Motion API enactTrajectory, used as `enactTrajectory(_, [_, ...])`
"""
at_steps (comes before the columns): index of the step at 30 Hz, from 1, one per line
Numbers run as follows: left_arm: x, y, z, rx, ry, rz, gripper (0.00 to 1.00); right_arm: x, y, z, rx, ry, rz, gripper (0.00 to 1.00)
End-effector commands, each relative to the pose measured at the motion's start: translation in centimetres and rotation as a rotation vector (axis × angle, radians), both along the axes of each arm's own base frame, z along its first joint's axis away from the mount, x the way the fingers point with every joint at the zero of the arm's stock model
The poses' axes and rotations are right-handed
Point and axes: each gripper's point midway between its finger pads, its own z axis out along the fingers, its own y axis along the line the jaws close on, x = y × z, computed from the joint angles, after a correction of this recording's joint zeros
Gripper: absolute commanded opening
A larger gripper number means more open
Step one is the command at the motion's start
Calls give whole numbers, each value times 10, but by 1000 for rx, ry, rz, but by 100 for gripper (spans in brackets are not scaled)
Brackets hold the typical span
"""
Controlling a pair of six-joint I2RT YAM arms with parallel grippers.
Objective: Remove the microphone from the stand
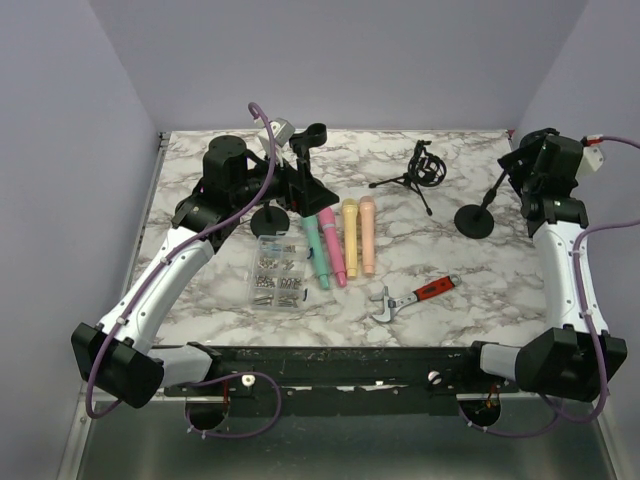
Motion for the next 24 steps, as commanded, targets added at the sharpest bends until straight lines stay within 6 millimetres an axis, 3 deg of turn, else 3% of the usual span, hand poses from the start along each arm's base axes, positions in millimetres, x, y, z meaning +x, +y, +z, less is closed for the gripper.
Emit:
enactTrajectory(1, [-8, -1, 17, -19, -48, -29, 98, 1, 0, 5, 105, -94, -48, 86])
enactTrajectory(3, [-8, -1, 15, -17, -44, -30, 99, 3, -2, 2, 114, -123, -55, 91])
enactTrajectory(7, [-7, -2, 13, -15, -38, -31, 99, 10, -2, 4, 133, -170, -55, 90])
enactTrajectory(10, [-6, -3, 12, -13, -37, -30, 99, 11, -10, 4, 150, -208, -104, 72])
enactTrajectory(18, [-4, -3, 8, -7, -29, -30, 98, 22, -14, 4, 196, -246, -104, 76])
enactTrajectory(24, [-4, -4, 7, -7, -23, -36, 99, 21, -19, -3, 215, -242, -126, 73])
